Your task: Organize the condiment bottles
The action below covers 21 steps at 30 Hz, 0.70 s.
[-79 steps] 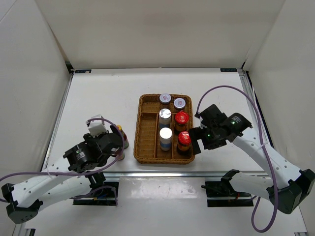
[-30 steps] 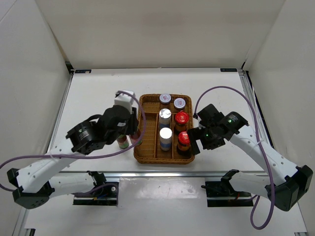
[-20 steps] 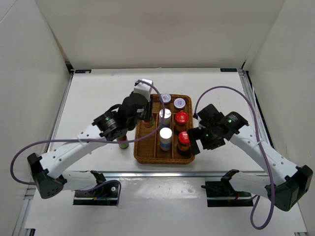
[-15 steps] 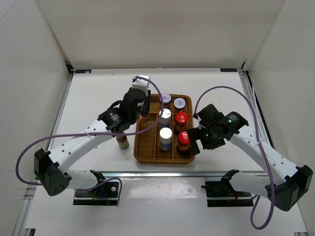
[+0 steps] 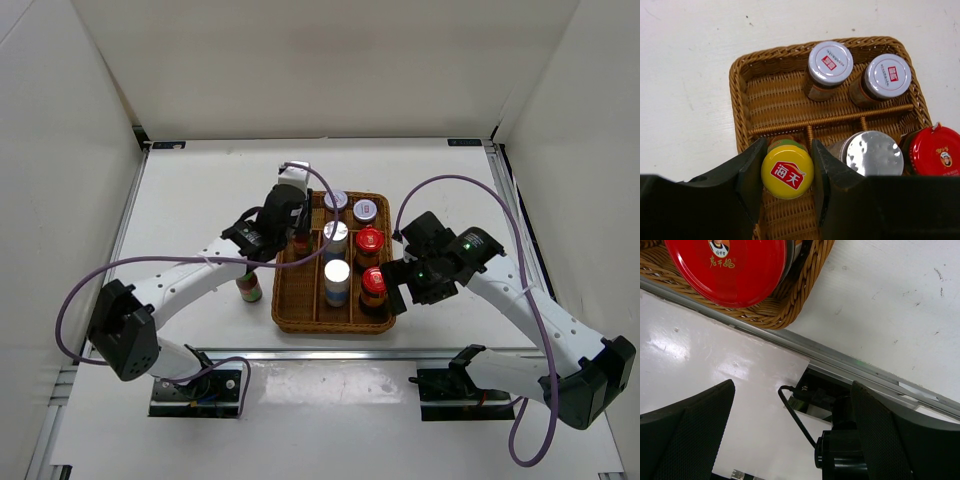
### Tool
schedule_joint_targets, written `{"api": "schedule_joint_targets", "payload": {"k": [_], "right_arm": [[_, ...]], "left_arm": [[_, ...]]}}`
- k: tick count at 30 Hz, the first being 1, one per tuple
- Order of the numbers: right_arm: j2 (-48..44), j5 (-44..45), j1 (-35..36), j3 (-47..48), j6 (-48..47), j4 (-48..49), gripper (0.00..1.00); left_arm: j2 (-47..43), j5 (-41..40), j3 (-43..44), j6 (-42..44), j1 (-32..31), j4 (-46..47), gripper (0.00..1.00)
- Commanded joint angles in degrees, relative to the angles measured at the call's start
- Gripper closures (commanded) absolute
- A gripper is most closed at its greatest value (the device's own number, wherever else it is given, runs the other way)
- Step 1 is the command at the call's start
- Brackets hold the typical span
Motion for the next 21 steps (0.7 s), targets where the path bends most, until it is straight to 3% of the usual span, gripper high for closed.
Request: {"api": "schedule_joint_targets", "payload": {"k": [1, 4, 7, 11, 12, 14, 21], "right_arm": [[-1.0, 0.5, -0.1, -0.2, 0.1, 0.7, 0.00], [-0.5, 0.5, -0.1, -0.2, 0.1, 0.7, 0.00], [-0.5, 0.5, -0.1, -0.2, 0.1, 0.7, 0.00], [-0.5, -0.1, -0.1, -0.2, 0.1, 0.7, 0.00], [-0.5, -0.1, -0.1, -0.2, 0.1, 0.7, 0.00], [-0.5, -0.1, -0.1, -0.2, 0.1, 0.7, 0.00], [-1.0, -0.1, -0.1, -0.2, 0.1, 0.7, 0.00]], "left_arm": [[-2.2, 0.5, -1.5, -2.3, 0.3, 6.4, 0.82], [-2.8, 1.2, -3.4, -3.7, 0.3, 6.4, 0.81], [-2.8, 1.2, -4.0, -3.7, 0.3, 6.4, 0.66], [-3.3, 1.2, -4.0, -3.7, 0.3, 5.7, 0.28], [-3.3, 1.2, -4.0, -3.7, 0.3, 5.7, 0.11], [-3.8, -0.9, -3.0, -4.4, 0.3, 4.1, 0.00], [-7.2, -10.2, 7.6, 3.3, 0.3, -2.2, 0.00]]}}
